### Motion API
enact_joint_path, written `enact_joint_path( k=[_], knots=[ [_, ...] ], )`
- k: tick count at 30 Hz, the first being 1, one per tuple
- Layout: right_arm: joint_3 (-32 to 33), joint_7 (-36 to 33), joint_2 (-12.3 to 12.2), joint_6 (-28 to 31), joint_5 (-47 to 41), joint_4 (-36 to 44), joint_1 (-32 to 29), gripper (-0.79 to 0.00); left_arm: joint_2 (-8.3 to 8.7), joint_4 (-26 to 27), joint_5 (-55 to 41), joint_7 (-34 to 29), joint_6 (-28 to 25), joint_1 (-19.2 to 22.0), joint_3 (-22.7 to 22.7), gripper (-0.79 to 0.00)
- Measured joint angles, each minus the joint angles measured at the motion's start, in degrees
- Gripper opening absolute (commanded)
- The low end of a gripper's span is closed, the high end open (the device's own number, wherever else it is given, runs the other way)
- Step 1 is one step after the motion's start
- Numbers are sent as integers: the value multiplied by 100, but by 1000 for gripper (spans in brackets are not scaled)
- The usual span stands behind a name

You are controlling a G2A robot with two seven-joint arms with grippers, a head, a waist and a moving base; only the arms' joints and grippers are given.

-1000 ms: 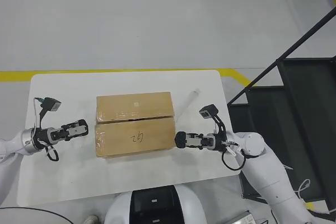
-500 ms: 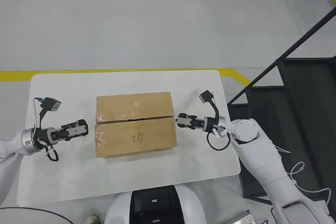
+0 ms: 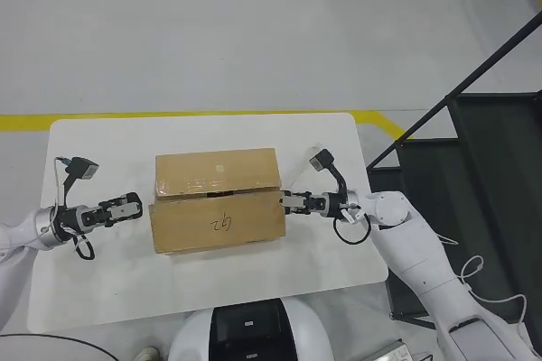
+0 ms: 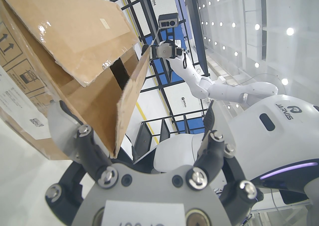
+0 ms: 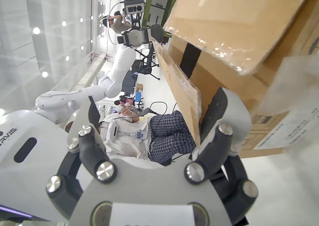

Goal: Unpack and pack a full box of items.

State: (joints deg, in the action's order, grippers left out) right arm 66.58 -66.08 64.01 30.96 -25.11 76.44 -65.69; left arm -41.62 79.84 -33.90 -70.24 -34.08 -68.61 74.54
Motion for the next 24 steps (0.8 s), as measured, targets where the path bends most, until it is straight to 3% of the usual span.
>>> enact_joint_path(
  k=[9, 18, 24],
  knots=[
    [113, -759, -86, -25, -898, 473, -402, 0, 0, 0, 0, 0, 0, 0, 0, 0],
    [-21, -1018, -226, -294, -857, 1042, -1122, 0, -20, 227, 87, 23, 69, -75, 14, 0],
    [-169, -1016, -273, -291, -731, 1134, -1307, 0, -90, 203, 178, 77, 352, 135, -178, 0]
  ],
)
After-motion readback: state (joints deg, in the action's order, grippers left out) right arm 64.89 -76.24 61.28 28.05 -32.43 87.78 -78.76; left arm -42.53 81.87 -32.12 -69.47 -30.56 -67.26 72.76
